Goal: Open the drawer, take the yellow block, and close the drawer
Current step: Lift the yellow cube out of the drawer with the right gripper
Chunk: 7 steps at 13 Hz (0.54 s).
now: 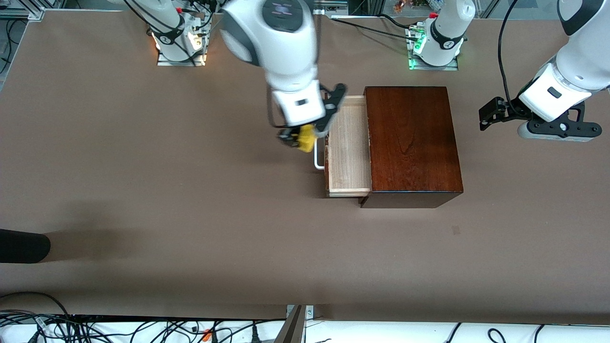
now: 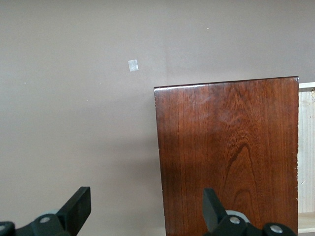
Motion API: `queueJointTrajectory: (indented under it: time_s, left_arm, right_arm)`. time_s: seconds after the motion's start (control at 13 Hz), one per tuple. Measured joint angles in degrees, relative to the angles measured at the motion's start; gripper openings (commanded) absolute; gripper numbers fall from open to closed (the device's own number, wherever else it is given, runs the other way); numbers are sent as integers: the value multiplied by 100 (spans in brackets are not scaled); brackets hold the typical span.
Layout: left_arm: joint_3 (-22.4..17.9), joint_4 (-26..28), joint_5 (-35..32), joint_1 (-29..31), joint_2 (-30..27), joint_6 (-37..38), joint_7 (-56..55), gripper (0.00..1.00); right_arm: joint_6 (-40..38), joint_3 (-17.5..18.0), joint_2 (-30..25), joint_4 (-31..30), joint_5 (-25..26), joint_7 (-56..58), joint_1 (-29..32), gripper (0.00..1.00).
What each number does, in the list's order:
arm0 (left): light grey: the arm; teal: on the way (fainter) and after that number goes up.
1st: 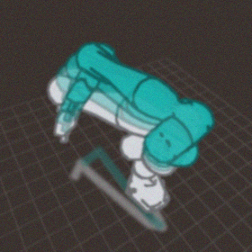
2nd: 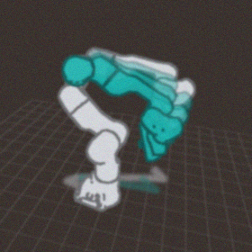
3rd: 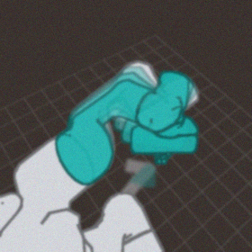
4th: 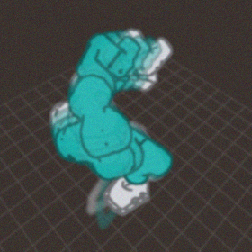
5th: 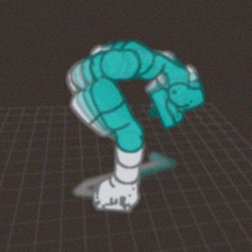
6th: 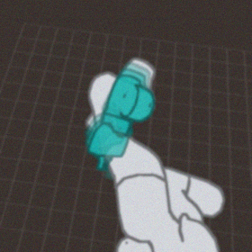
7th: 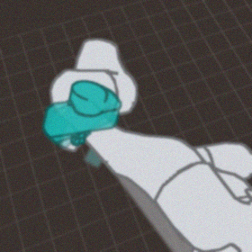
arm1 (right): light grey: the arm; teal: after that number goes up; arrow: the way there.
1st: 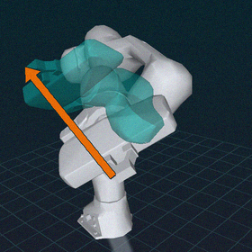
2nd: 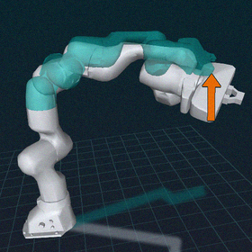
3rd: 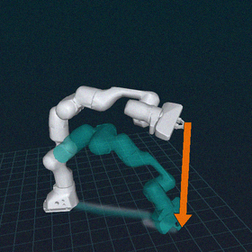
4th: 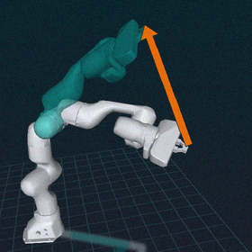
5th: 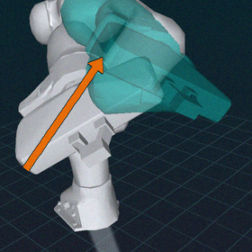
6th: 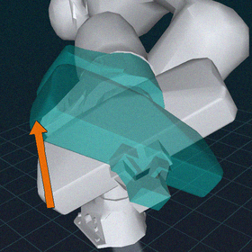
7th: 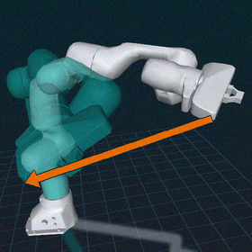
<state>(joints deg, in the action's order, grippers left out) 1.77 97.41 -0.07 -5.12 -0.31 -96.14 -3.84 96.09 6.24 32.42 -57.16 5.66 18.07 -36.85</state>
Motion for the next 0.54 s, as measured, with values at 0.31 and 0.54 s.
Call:
queueJointTrajectory:
  time_s: [0.31,0.54]
  left_arm:
    - [2,0,0,0,0,0,-2,100]
    - [9,-1,0,-1,-2,0,-2,100]
  right_arm:
    - [-899,-84,-598,-2,-283,-7,903,0]
    - [-1216,-326,-1034,-297,-716,-10,1692,0]
